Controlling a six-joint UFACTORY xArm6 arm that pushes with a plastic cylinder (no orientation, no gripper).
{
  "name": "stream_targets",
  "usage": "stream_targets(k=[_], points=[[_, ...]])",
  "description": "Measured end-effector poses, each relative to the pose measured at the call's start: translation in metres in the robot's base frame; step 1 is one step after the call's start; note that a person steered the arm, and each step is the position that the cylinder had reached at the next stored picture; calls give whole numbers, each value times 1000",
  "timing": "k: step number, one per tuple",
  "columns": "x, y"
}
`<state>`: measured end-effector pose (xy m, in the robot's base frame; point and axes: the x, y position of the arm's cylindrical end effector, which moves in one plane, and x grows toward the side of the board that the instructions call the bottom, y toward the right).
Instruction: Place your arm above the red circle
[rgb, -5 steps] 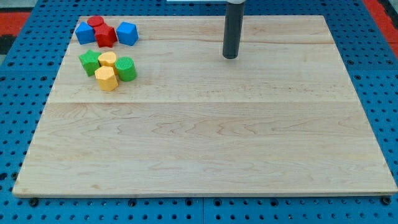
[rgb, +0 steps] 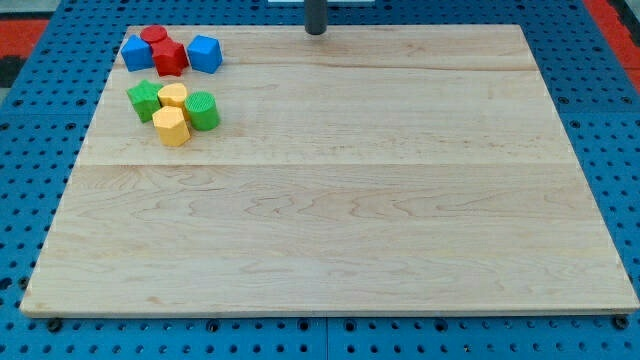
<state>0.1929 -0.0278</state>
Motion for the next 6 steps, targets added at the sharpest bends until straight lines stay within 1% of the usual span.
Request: stream_targets(k=[1,3,5,6], points=[[1,-38],[-1,-132],[-1,-238],[16,-234]])
